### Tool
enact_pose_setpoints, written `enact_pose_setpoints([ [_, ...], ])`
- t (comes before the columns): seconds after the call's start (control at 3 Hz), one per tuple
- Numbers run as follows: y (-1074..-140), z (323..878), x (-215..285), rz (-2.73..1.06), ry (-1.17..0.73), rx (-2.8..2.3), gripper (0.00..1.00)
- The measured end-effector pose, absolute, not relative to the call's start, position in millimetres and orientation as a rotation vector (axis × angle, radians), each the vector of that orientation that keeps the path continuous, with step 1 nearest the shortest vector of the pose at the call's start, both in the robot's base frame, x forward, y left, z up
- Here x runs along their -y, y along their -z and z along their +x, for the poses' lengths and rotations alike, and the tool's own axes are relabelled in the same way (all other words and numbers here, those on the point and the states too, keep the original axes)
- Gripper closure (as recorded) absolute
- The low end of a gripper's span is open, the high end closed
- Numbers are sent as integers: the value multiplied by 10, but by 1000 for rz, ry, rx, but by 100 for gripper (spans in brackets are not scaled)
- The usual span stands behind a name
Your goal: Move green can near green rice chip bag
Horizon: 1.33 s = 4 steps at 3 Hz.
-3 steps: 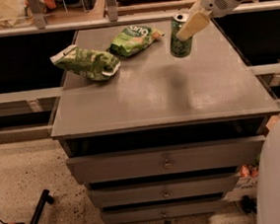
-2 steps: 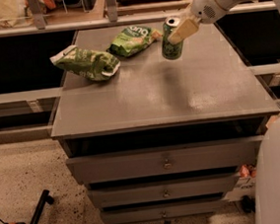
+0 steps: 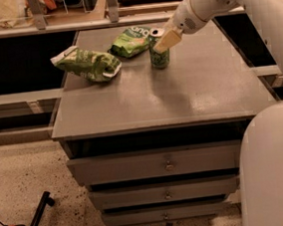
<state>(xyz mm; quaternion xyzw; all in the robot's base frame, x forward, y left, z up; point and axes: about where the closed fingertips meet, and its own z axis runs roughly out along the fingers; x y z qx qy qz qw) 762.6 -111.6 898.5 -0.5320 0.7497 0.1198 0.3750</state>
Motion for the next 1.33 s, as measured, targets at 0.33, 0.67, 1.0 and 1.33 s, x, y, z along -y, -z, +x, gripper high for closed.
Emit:
enact_pose_setpoints([
  [0.33, -8984, 7648, 861, -1436, -292, -1920, 100],
  [0.67, -9026, 7677, 688, -1483, -280, -1911, 100],
  [1.0, -9103, 7707, 651, -1480, -282, -1911, 100],
  [1.33, -9191, 7766, 718, -1439, -281, -1910, 100],
])
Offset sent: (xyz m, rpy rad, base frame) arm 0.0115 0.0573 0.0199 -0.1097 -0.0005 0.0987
